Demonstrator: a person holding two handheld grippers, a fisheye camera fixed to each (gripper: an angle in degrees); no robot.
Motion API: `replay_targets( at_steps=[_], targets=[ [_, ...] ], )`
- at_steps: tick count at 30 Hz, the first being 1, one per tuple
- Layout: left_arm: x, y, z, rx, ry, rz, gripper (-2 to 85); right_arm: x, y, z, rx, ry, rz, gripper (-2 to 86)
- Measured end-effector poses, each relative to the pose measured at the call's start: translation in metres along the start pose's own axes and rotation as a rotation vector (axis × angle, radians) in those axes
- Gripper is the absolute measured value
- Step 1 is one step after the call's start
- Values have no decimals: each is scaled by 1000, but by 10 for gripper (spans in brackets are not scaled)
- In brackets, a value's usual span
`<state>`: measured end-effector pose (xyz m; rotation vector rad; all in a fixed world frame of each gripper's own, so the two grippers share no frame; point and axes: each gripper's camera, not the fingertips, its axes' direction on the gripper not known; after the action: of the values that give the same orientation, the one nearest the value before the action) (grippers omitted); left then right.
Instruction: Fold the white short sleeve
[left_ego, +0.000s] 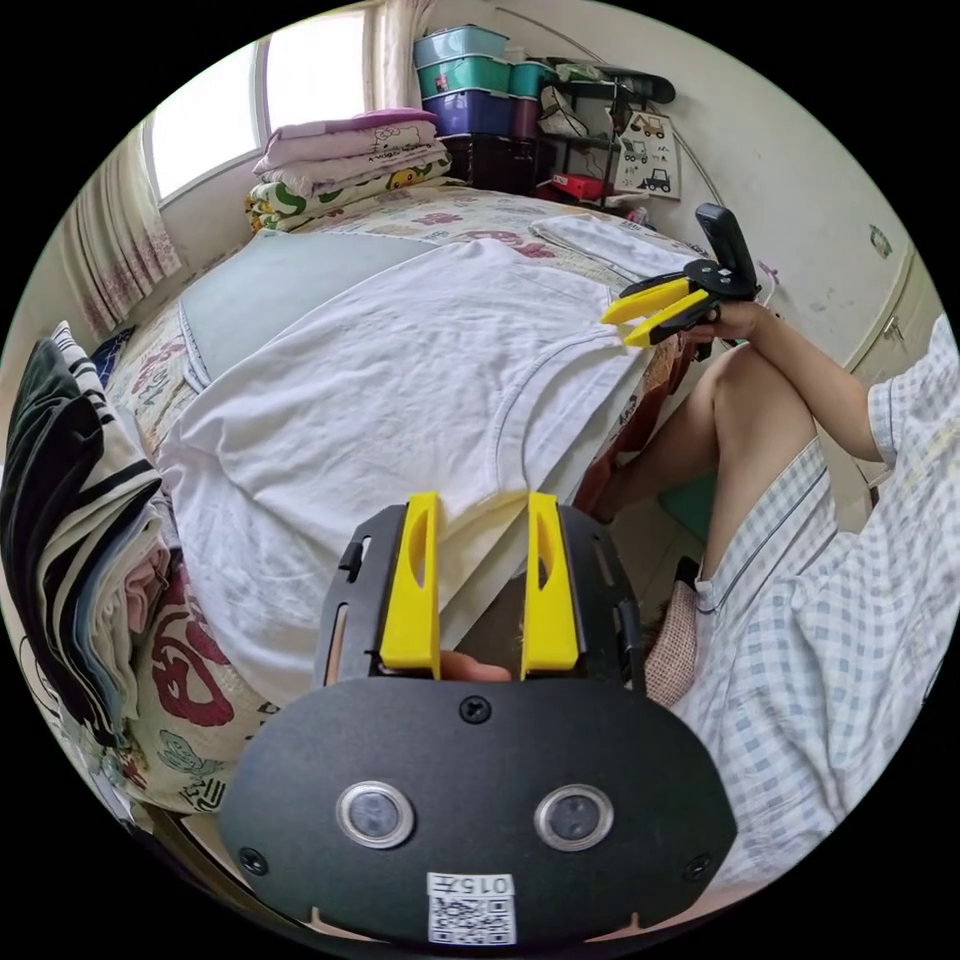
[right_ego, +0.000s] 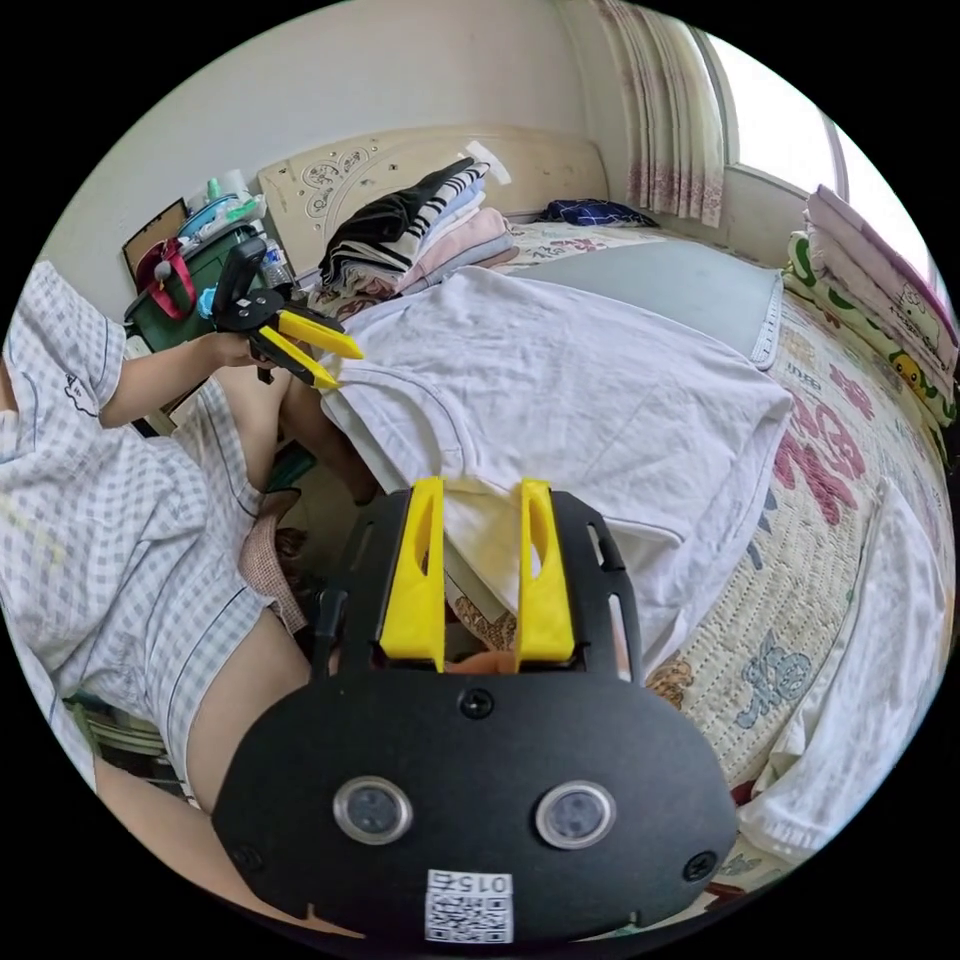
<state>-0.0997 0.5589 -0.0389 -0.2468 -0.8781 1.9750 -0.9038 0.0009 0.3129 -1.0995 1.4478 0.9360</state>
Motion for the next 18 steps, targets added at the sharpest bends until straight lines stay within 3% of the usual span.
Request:
replay_targets(
  at_steps=[8,13,18],
  targets=[
    [-29,35,32,27,49,-31,53,-11,8,-6,-11,15,-17,94],
    [-48,70,62,26,70,-63,9,-9,-4,-8,-25,108,9,13],
    [-70,103,80,28,144,-104,0,-5,-23,-17,-19,99,39,-5]
  ],
)
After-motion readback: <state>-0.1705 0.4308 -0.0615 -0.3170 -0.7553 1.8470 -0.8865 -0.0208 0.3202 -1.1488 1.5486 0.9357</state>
